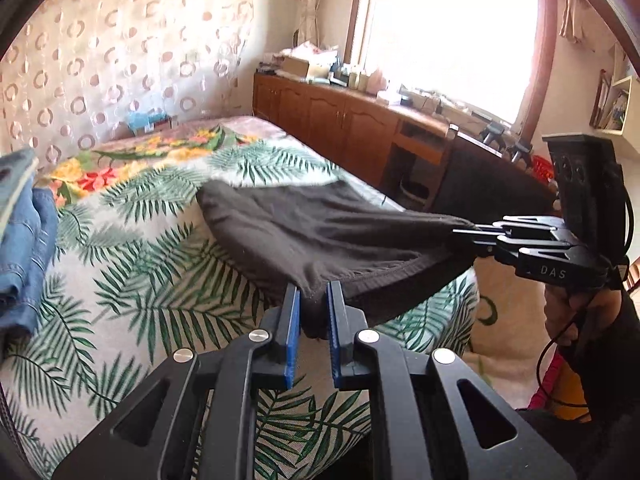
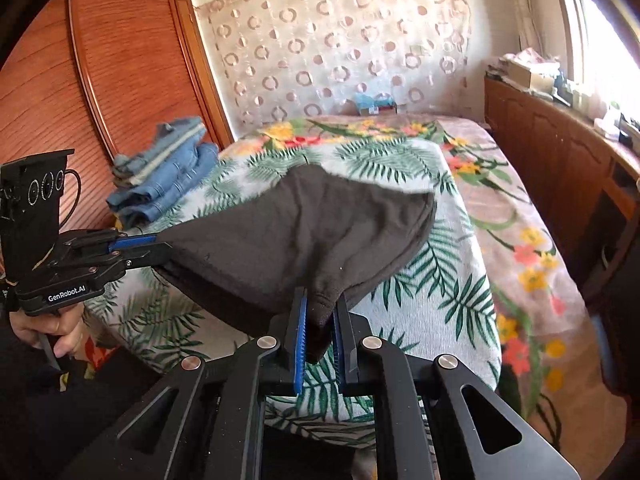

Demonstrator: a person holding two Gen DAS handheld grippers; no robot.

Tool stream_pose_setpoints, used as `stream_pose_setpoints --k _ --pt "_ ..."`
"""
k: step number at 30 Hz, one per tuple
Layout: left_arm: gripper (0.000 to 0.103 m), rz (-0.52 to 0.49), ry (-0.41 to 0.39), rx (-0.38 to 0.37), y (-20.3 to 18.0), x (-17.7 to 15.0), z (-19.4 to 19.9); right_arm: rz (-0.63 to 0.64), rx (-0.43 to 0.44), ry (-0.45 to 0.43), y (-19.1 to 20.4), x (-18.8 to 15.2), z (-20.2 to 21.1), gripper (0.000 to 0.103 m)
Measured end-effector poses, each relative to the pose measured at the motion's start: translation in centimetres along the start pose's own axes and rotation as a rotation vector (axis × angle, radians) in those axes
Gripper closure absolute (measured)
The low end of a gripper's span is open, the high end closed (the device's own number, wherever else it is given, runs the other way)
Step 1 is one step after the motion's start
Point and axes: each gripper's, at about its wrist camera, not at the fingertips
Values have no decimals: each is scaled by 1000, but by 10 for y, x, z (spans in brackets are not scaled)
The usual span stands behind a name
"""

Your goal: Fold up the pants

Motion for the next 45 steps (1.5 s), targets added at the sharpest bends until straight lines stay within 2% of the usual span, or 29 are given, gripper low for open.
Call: stream_pose_setpoints --k 7,12,20,32,39,45 --pt "90 -12 -60 16 3 17 22 25 29 -66 6 6 22 92" --pt "90 -22 -61 28 5 22 19 37 33 -87 5 5 24 92" --pt "90 -16 5 45 23 28 -22 19 -15 -55 -7 17 -18 93" --pt "90 -18 65 81 51 64 -77 -19 -75 -26 -20 59 -72 93" --pt "90 35 113 102 81 82 -117 -55 -95 -13 -25 79 -103 93" --pt "90 69 173 96 93 80 -145 -63 -126 23 -25 82 -121 91"
Point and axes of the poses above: each gripper's, at about its wrist camera, not at the fingertips, and z roughly against the way its jaws point, y to its left, x to its top, and after that the axes turned 13 degrees about -z, right-handed
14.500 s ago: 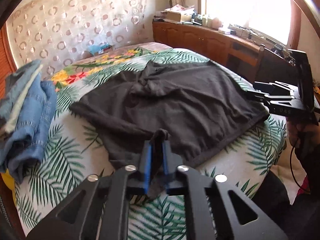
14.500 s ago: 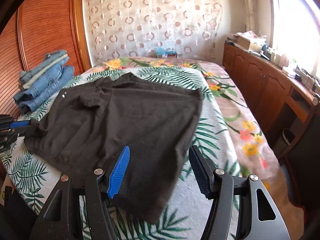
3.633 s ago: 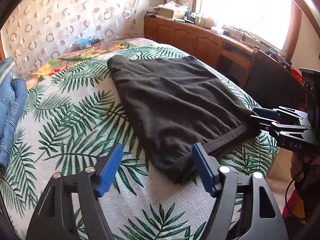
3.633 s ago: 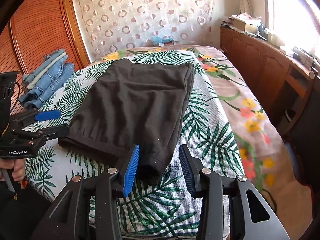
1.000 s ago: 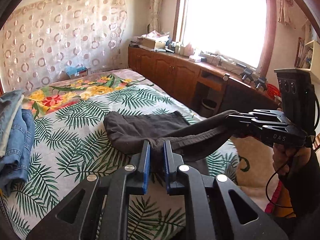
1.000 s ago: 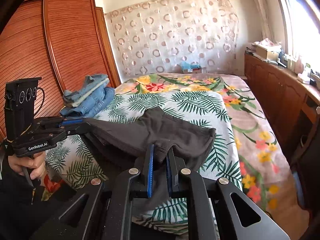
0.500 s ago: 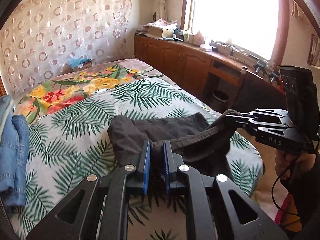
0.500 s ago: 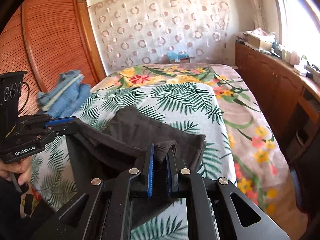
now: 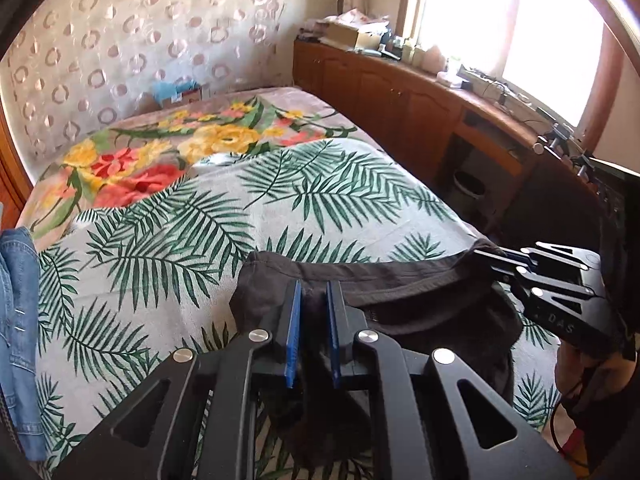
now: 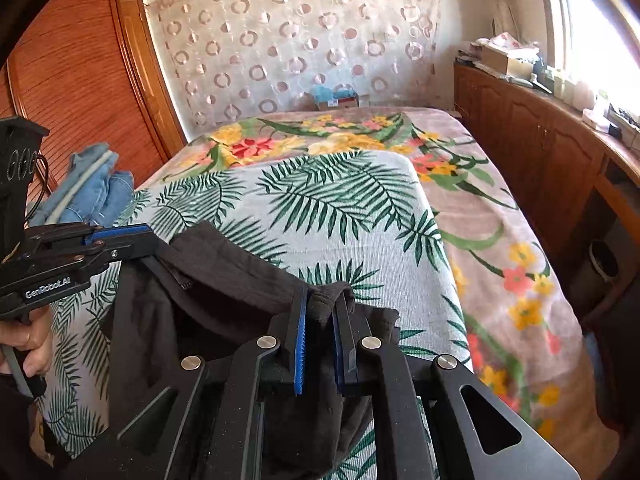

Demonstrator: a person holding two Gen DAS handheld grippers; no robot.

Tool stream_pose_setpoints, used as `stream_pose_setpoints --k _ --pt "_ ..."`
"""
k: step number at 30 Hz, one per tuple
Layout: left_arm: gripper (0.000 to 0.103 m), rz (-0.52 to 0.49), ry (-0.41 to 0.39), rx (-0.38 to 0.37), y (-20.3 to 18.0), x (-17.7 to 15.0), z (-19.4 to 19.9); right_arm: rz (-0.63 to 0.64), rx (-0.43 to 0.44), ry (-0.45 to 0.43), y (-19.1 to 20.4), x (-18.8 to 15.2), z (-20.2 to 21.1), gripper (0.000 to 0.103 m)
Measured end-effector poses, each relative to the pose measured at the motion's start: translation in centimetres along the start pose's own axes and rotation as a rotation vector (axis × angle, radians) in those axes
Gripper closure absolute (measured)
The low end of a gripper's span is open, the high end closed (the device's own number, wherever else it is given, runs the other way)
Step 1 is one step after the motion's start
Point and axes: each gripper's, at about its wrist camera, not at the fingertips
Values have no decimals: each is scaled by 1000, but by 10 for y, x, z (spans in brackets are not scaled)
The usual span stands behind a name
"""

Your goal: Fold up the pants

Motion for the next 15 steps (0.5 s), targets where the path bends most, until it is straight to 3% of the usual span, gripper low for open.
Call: stream_pose_setpoints --k 4,6,9,13,15 --pt "84 13 -4 -13 0 -6 4 13 -14 -22 5 -3 16 78" --pt "72 19 -3 -11 1 -8 9 28 -21 -41 9 -9 27 70" --pt "56 16 -21 -5 2 -10 17 50 -10 -56 14 -21 40 69" --pt "42 15 -38 -9 5 -20 29 49 23 -61 18 -39 59 69" --pt "26 18 -47 -3 6 -27 34 51 53 -46 21 -49 64 69"
Point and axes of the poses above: each gripper's, at about its wrist camera, not at the fingertips, and z roughly against the way its jaws point, y to its left, x to its top, and after that the axes turned 13 degrees about -z, right-handed
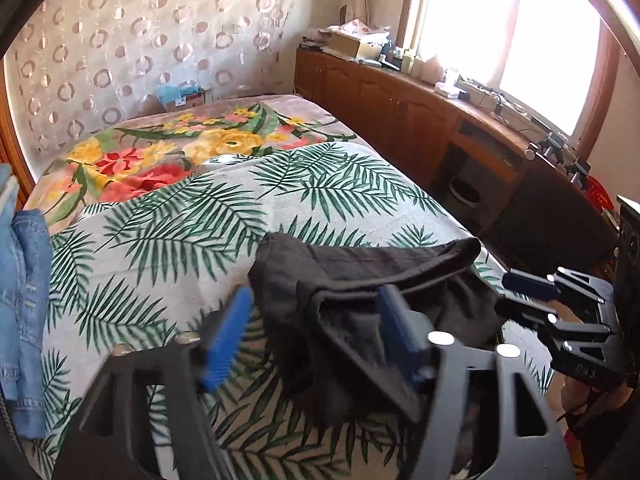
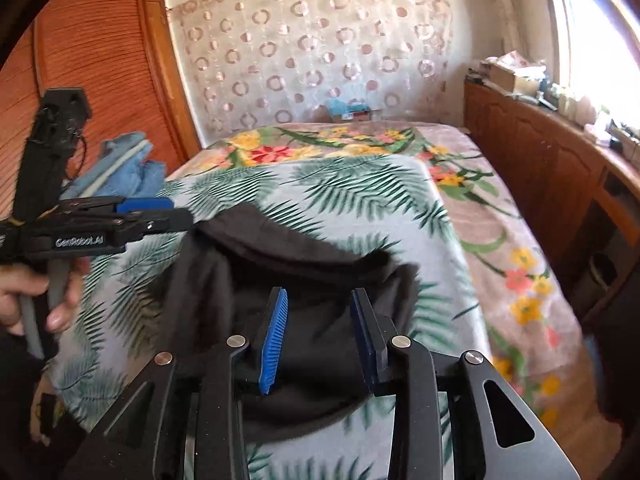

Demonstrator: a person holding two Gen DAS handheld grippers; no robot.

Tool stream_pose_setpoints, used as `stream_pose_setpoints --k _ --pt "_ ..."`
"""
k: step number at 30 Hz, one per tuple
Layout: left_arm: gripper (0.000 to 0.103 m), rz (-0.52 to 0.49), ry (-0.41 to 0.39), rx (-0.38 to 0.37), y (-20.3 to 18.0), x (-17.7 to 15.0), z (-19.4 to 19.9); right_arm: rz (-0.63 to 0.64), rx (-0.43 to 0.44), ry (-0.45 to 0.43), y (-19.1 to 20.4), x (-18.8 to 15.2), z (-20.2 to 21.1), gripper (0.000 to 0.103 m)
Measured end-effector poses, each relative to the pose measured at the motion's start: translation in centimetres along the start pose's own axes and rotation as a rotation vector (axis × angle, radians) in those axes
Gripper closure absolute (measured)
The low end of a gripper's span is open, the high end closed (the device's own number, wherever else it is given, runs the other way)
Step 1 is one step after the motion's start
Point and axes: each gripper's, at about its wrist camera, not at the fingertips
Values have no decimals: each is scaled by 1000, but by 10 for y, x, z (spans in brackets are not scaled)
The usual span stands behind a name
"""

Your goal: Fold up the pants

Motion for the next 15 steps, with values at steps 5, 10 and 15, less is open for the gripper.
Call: stream_pose_setpoints --k 5,10,15 --pt "25 17 -14 12 5 -25 15 27 62 37 15 -20 10 69" --pt "25 42 -6 22 9 -53 27 68 122 82 37 -37 12 69" --pt "25 45 10 41 10 -77 37 108 143 116 53 -50 11 69"
Point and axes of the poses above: each gripper's, at about its wrist camera, not at the fingertips, and z roughly against the way its jaws point, y to its left, x to its top, and after that the axes turned 13 degrees about -z, right-handed
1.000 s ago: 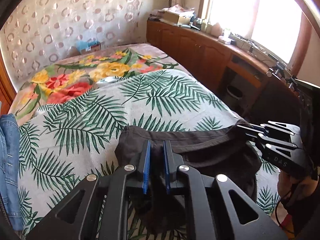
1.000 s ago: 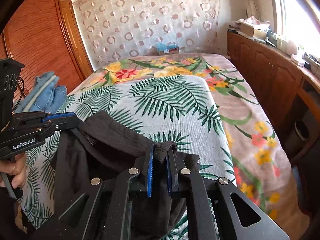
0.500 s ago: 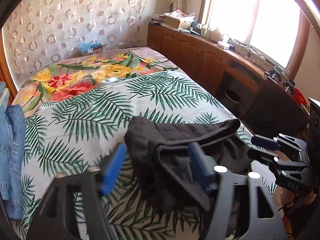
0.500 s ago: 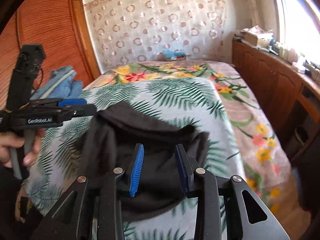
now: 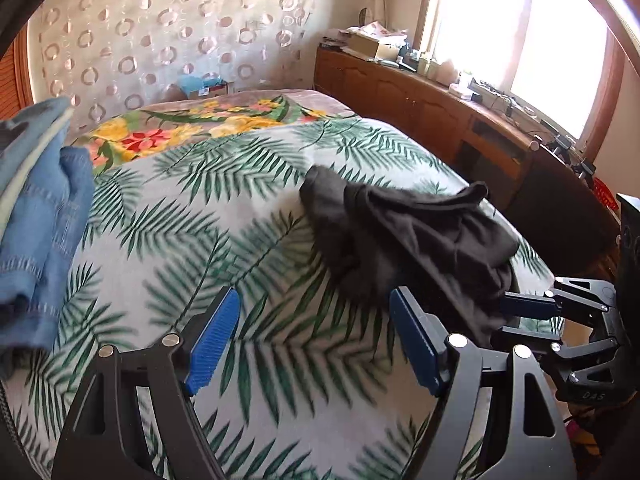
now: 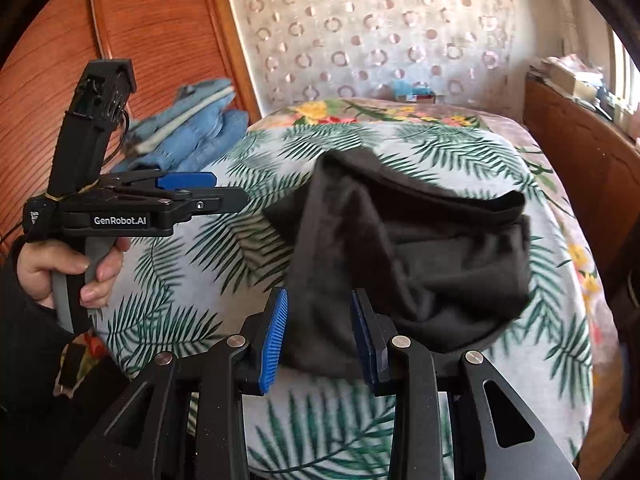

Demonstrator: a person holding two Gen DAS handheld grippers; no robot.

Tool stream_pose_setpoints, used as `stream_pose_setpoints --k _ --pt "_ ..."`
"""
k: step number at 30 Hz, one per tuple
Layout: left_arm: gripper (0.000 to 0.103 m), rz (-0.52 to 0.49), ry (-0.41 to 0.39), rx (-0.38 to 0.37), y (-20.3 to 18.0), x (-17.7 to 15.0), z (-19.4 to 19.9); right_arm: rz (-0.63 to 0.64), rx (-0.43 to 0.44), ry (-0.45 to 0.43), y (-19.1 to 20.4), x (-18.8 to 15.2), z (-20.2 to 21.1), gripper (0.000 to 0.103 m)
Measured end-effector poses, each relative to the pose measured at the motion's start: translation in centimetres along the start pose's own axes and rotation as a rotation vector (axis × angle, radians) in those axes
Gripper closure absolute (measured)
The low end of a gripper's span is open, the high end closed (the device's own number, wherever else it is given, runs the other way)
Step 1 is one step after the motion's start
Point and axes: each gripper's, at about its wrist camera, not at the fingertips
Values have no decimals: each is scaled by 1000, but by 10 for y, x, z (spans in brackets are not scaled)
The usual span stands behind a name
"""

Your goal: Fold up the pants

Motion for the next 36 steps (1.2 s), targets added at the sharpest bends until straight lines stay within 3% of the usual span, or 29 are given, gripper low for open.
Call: stream_pose_setpoints --k 8,18,19,21,22,23,31,36 --pt "25 6 20 -4 -4 -30 5 35 -26 41 4 -12 -4 67" --pt "25 0 38 -12 -11 -38 2 116 -72 40 9 -16 -11 66" --pt "25 -1 37 -12 -12 -37 2 122 -71 40 10 -16 -12 67" --pt "25 -2 36 -10 -12 -36 4 123 -86 38 8 -17 -14 86" --pt "25 -3 35 -10 -13 -36 4 116 -84 44 4 -16 -13 88" --pt "25 -3 34 -10 -13 -36 5 101 -71 51 0 -13 -12 93" --pt "25 -20 28 -13 -19 -26 3 44 -136 -83 -42 41 20 93" --pt "25 -45 19 -13 -24 -9 -2 -1 -191 -75 -77 79 2 93"
Point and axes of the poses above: each gripper's, at about its wrist camera, not at the fingertips, and z roughly against the way its jaws point, y to its left, x to its top, and after that the axes turned 13 degrees about -z, right-handed
